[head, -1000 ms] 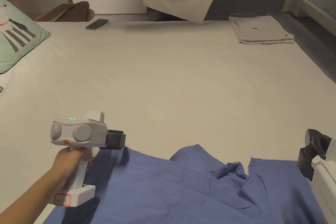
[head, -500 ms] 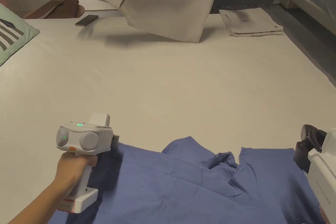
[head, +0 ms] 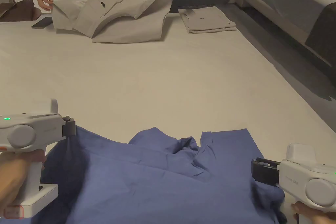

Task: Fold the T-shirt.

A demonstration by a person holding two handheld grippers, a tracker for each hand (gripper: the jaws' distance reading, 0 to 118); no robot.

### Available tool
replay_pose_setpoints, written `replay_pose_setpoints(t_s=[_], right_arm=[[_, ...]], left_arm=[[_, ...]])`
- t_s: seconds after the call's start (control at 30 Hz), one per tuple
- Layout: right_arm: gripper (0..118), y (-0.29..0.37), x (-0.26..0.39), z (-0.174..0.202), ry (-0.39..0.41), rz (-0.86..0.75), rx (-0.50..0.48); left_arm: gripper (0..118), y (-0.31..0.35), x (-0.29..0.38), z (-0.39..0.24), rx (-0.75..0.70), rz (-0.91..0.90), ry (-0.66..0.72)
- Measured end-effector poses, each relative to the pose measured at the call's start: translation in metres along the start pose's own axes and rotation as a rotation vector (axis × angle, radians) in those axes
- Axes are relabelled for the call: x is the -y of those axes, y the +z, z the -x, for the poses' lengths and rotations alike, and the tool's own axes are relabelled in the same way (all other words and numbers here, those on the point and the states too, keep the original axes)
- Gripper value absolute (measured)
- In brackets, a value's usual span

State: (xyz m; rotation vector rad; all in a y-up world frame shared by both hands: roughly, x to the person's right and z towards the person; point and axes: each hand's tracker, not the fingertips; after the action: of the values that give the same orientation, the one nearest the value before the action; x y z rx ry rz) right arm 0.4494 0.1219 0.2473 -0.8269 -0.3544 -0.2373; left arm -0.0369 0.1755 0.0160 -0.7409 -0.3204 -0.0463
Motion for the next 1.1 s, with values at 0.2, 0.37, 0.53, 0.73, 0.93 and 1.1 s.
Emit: replay_pose_setpoints(t_s=[0.2, 0.37, 0.53, 0.73, 0.93, 1.1], right_arm=[[104, -0.013, 0.03, -0.005, -0.04, 0.078, 0.016], [79, -0.027, 0.03, 0.004, -0.013, 0.086, 0.002], [40, -0.026, 0.034, 0.013, 0.125, 0.057, 0.025], [8, -0.009, 0.031, 0.008, 0.121, -0.007, 0.01], [7, 0.027, 0.009, 0.025, 0.222, -0.202, 0.061], [7, 0.031, -0.019, 0.021, 0.214, -0.216, 0.093]], left_arm=[[2, 0.005, 0.005, -0.004, 0.003, 0.001, -0.003], [2, 0.004, 0.009, -0.003, 0.0, 0.008, 0.004], [2, 0.005, 0.013, -0.003, 0.001, 0.011, 0.014], [2, 0.012, 0.015, -0.001, -0.014, 0.001, 0.028], [2, 0.033, 0.01, 0.012, -0.038, -0.065, 0.072], [2, 0.058, -0.007, 0.024, -0.04, -0.128, 0.099]])
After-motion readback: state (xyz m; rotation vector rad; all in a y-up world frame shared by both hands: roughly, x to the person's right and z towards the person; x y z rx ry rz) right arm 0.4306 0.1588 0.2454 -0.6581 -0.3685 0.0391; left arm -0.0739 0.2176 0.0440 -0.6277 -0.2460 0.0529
